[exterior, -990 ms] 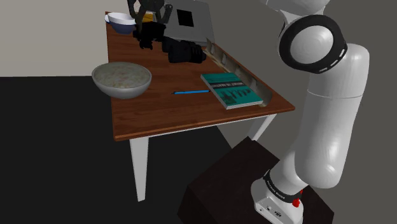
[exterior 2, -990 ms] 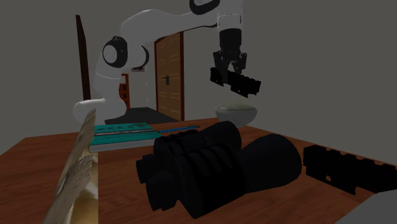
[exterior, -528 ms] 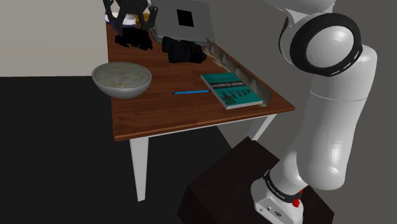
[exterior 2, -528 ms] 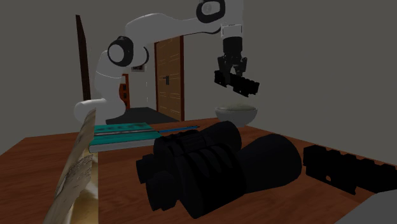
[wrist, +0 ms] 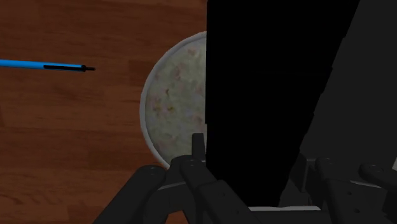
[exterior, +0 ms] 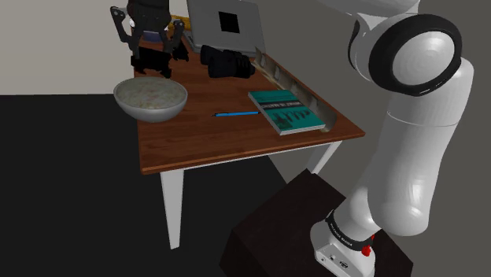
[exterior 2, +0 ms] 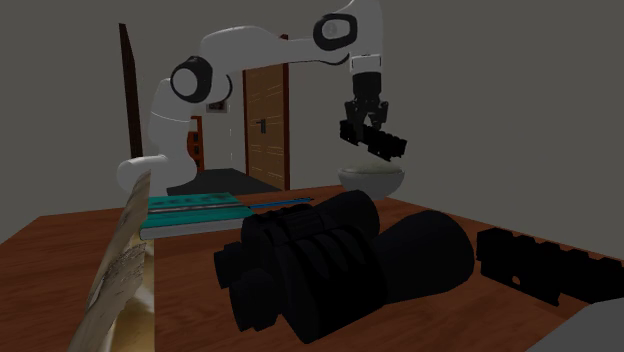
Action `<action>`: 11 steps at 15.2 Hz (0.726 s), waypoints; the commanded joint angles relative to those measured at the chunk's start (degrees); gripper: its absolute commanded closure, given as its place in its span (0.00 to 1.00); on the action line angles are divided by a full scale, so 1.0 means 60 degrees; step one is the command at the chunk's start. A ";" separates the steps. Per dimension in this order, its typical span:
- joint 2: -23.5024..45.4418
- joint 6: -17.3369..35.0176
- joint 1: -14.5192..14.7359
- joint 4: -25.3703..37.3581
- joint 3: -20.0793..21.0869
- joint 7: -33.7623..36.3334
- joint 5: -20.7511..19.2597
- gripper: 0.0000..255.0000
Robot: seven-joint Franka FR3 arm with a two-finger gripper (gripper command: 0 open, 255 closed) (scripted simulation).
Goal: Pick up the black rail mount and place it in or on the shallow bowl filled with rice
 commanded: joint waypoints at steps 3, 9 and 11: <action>-0.0243 0.0643 -0.0102 -0.0869 -0.0005 -0.0019 0.0073 1.00; -0.0427 0.1324 -0.0184 -0.1730 -0.0012 -0.0032 0.0128 1.00; -0.0426 0.1323 -0.0185 -0.1728 -0.0010 -0.0032 0.0127 1.00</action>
